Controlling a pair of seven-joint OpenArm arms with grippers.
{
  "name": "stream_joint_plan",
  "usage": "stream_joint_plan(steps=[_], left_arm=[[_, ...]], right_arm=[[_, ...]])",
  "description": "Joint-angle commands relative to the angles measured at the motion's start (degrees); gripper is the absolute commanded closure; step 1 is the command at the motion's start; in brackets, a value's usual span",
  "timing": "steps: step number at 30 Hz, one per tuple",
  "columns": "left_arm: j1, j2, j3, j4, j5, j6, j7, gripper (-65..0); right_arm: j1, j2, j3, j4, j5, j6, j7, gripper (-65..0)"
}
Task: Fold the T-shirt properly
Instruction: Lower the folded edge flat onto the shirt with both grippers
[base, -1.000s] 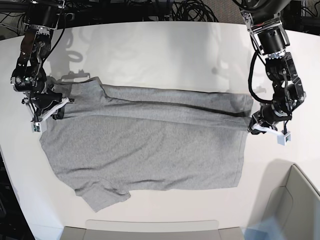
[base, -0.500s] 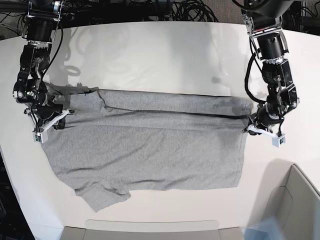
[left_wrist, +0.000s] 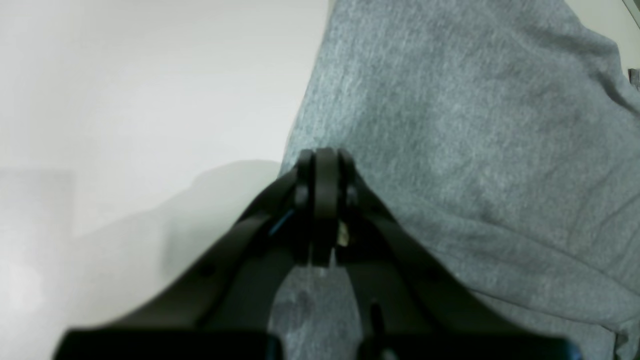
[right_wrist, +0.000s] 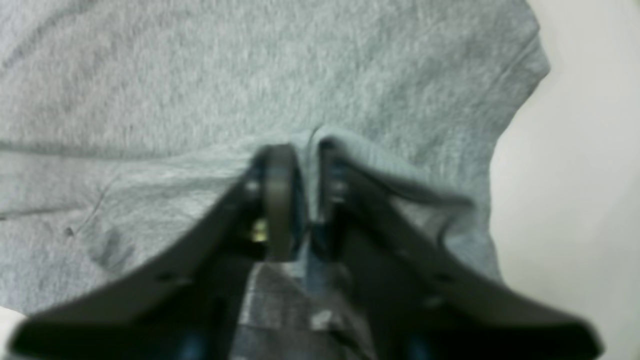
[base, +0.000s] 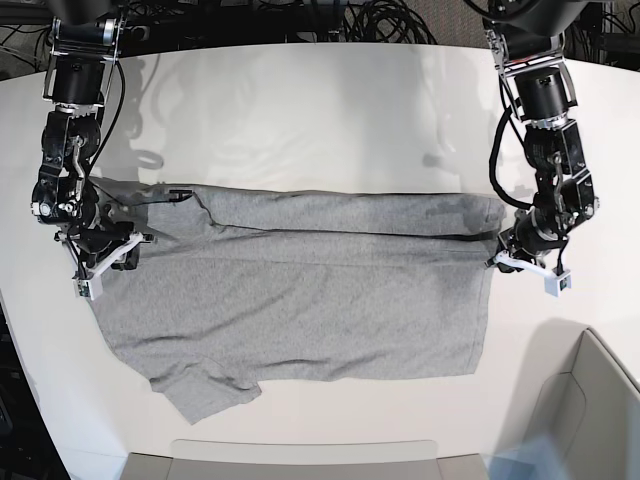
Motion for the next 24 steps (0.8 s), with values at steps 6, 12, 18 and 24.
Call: stream_joint_plan(steps=[6, 12, 18, 24], left_arm=[[-1.11, -1.01, -0.54, 1.56, -0.25, -0.16, -0.89, -7.3], [0.65, -1.01, -0.62, 7.54, -0.33, -0.16, 1.57, -6.8], [5.31, -0.92, -0.62, 15.19, -0.42, -0.16, 3.77, -6.8], [8.12, -0.57, -0.18, 16.86, -0.42, -0.16, 3.77, -7.0]], right_arm=[[1.01, 1.92, 0.98, 4.55, 0.81, 0.16, 1.33, -23.7], [-4.00, 2.80, 6.43, 12.99, 0.81, 0.16, 0.97, -23.7], [-13.76, 3.59, 17.77, 15.72, 6.97, 0.16, 0.89, -23.7], [-22.64, 8.17, 21.46, 8.77, 22.26, 0.16, 1.06, -23.7]])
